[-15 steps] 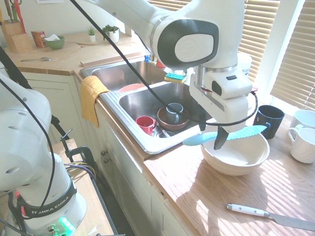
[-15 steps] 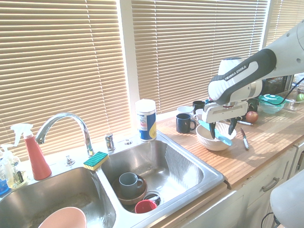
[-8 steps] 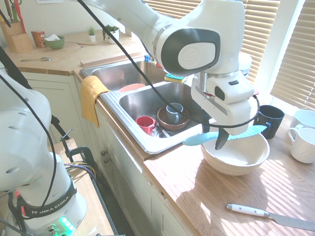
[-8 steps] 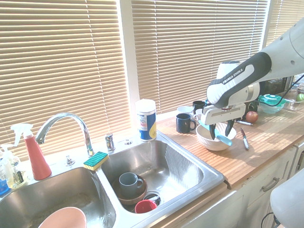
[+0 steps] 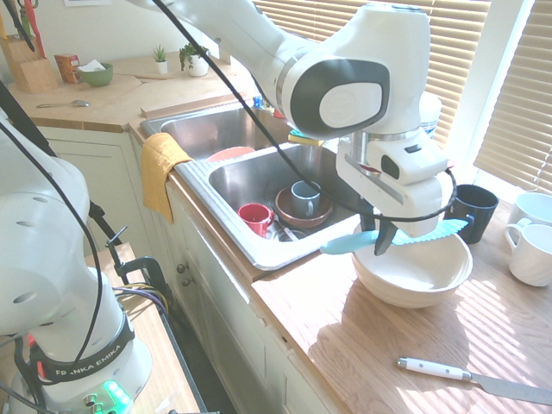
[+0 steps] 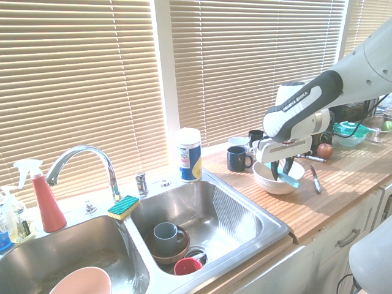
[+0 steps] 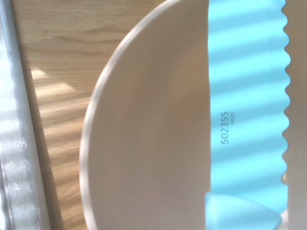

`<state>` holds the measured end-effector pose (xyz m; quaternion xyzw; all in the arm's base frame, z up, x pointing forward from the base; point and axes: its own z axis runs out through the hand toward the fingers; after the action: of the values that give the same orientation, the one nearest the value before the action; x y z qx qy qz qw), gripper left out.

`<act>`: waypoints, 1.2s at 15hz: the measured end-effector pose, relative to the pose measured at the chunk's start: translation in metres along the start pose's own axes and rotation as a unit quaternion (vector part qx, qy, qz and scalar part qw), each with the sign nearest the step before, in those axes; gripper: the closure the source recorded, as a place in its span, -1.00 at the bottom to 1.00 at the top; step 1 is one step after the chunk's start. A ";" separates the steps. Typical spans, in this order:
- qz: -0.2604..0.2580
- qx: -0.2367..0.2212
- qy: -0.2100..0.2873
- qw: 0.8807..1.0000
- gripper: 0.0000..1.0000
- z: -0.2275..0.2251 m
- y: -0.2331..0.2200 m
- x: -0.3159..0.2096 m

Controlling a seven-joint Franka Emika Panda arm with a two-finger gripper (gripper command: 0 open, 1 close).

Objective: Put the knife into the sink

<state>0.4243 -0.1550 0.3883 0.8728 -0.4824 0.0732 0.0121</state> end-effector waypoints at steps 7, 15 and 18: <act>-0.009 0.002 0.001 1.000 1.00 -0.001 -0.009 -0.002; -0.028 0.041 0.031 0.998 1.00 -0.100 -0.020 -0.023; -0.075 0.043 0.041 0.995 1.00 -0.118 -0.058 -0.079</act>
<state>0.4183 -0.0465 0.4969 0.9024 -0.4114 0.1283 -0.0006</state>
